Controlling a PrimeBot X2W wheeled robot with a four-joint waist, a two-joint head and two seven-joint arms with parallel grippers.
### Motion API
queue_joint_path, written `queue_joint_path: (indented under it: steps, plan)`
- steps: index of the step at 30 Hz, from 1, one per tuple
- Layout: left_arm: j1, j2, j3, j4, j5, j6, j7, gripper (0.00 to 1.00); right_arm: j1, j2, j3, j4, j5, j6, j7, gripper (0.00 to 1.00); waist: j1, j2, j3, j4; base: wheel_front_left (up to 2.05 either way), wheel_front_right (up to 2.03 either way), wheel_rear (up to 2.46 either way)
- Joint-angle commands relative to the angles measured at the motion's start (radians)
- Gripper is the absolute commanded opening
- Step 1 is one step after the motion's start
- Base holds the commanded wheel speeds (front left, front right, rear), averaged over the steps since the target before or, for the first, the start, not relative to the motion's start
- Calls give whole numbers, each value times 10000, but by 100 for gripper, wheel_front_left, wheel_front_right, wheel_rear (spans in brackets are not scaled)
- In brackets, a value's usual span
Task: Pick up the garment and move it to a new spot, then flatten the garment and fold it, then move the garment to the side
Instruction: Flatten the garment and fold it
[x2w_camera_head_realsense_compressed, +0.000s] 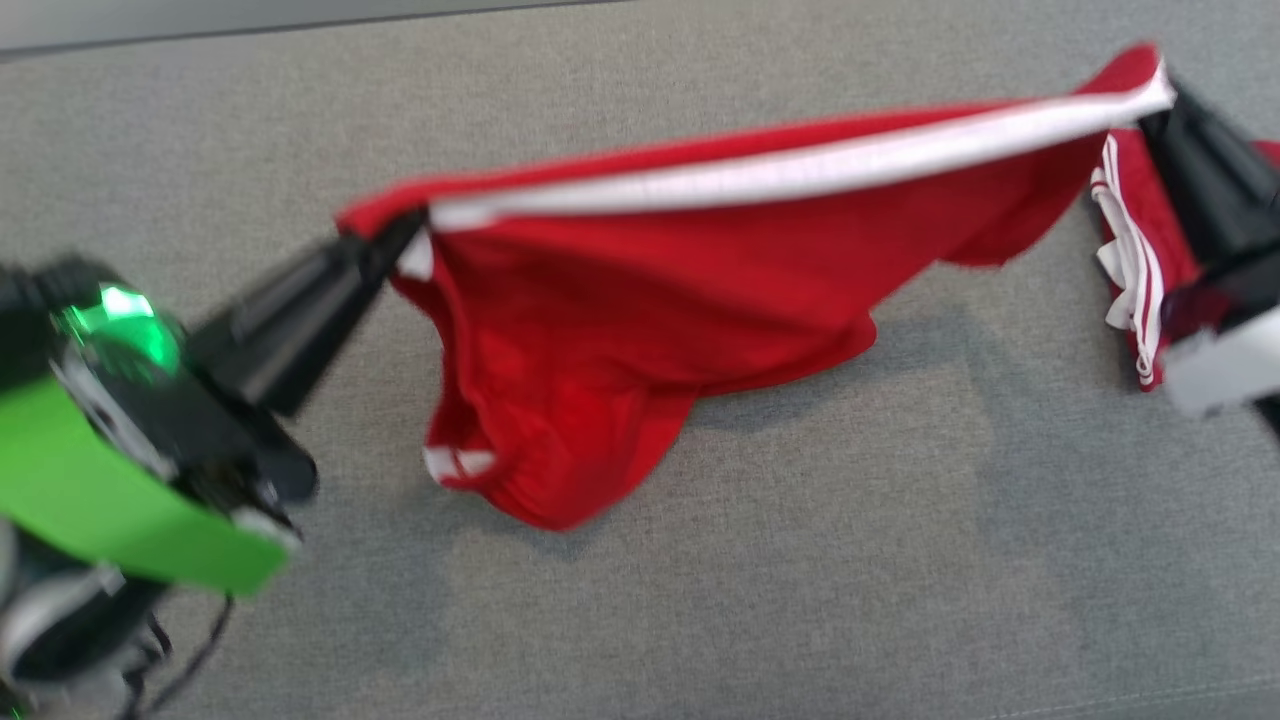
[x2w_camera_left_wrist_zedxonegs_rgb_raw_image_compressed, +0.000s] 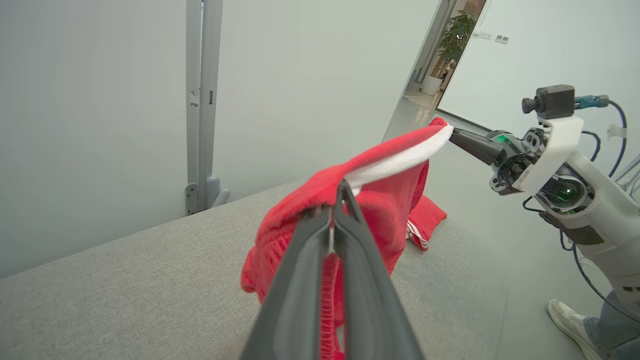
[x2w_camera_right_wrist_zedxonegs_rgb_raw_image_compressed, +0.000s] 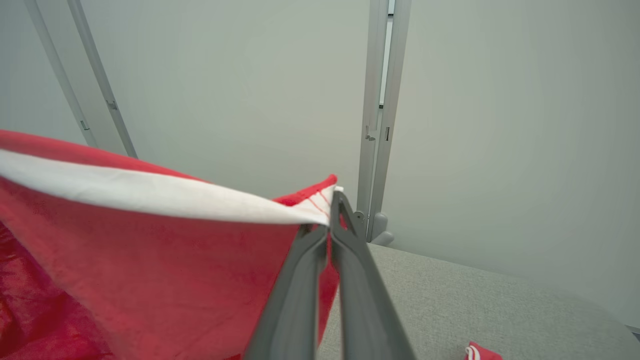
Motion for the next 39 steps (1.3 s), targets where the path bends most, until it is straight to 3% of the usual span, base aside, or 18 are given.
queue_joint_path:
  steps: [1,6,12,18,24,28,33,39]
  plan:
    - [-821,-38,104,365,-258,-94,361,0,-768,-169,-61,286,-94,-9,199,0,0,0,608,-86,0,0,0]
    - [-4058,-824,170,2456,-598,-28,1599,0,-3967,115,97,2032,-155,-13,769,0,0,0,1535,-91,0,0,0]
    - [-7734,-2130,-222,5691,173,-162,2161,0,-7877,1084,555,4699,-1210,-12,359,0,0,0,2498,-187,0,0,0]
    - [-10387,-2952,-396,8602,1715,-231,1083,0,-10954,2373,164,7319,-2329,-13,-944,0,0,0,3255,-473,0,0,0]
    - [-12071,-3398,-529,10563,3206,-397,-1191,0,-12825,2989,-188,8917,-2982,-16,-2567,0,0,0,4082,-796,0,0,0]
    - [-12123,-3721,-892,11635,3464,-608,-2026,0,-12834,3208,-42,9758,-2864,-19,-3218,0,0,0,4497,-933,0,0,0]
    - [-10770,-3784,-1801,11877,3091,-773,-2688,0,-11380,2948,1024,9954,-2377,-12,-4005,0,0,0,4544,-941,0,0,0]
    - [-8321,-2792,-3314,10084,2289,-775,-3469,0,-8396,1643,2004,8518,-1539,-12,-4713,0,0,0,3690,-601,0,0,0]
